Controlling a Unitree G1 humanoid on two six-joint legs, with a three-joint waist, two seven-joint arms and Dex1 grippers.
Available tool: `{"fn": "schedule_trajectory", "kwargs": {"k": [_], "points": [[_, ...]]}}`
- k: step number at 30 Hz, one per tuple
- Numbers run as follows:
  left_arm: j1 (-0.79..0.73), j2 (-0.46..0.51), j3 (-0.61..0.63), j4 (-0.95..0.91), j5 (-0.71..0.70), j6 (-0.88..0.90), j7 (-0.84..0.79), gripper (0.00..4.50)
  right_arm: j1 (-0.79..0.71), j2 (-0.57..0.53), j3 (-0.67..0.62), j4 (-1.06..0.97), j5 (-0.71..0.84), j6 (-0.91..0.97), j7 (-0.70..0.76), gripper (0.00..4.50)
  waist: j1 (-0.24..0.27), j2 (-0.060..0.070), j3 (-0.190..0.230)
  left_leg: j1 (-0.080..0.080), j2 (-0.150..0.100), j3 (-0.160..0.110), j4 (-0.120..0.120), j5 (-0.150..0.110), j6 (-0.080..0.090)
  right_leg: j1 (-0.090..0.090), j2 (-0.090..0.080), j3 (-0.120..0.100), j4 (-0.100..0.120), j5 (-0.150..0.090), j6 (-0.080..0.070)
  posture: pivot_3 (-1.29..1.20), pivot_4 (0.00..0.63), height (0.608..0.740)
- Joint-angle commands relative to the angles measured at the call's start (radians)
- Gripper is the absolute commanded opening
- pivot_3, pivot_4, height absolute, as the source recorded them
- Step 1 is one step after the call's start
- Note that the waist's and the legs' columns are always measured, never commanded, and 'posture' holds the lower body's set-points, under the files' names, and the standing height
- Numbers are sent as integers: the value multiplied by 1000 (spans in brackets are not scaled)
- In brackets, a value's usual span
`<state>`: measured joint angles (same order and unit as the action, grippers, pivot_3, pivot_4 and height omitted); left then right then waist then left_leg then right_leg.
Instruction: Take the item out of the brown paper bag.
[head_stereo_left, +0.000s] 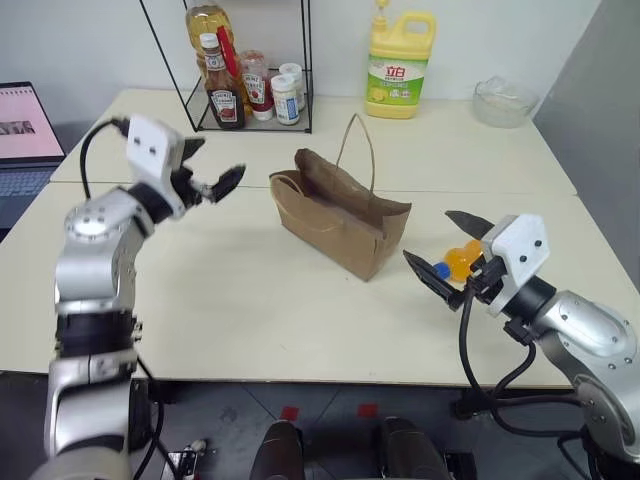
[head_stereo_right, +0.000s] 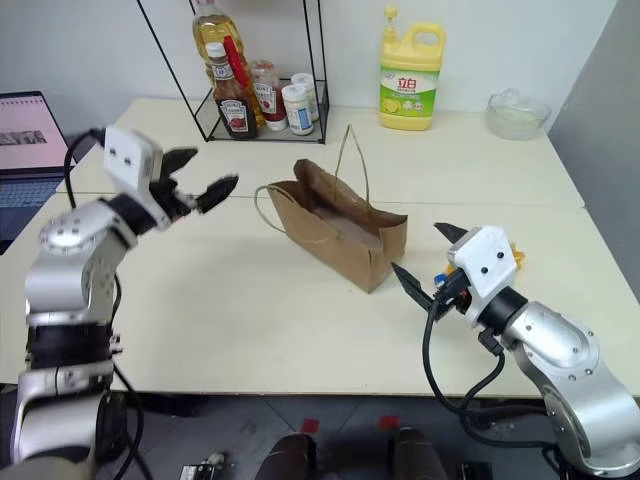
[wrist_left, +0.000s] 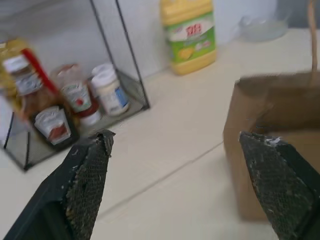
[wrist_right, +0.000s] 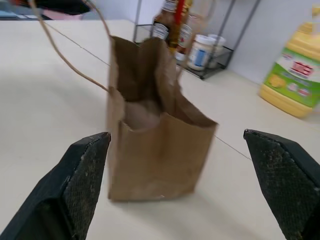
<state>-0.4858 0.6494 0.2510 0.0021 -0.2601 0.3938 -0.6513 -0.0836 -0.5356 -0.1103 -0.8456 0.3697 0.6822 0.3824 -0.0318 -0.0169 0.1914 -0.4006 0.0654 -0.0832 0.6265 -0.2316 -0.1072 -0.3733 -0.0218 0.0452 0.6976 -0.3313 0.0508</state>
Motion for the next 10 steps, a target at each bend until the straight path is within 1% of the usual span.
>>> {"fn": "schedule_trajectory", "kwargs": {"k": [1, 5, 10], "points": [[174, 0, 31, -207, -14, 14, 18, 4265, 84, 39, -14, -38, -39, -84, -35, 4500, 0, 0, 0, 0, 0, 0, 0, 0, 0, 0, 0, 0, 0, 0, 0, 0, 150, 740], [326, -20, 11, -289, -3, -4, 33, 4265, 187, 77, 17, -33, -73, -156, -37, 4500, 5, -1, -1, 1, 0, 0, 0, -1, 2, 1, 0, 0, 0, 0, 0, 0, 150, 740], [411, -61, -5, -330, -28, -8, 37, 4265, 233, 82, 33, 9, -115, -226, -29, 4500, 4, -1, -1, 2, 0, 0, 0, -2, 3, 2, 0, 0, 0, 0, 1, 0, 150, 740]]}}
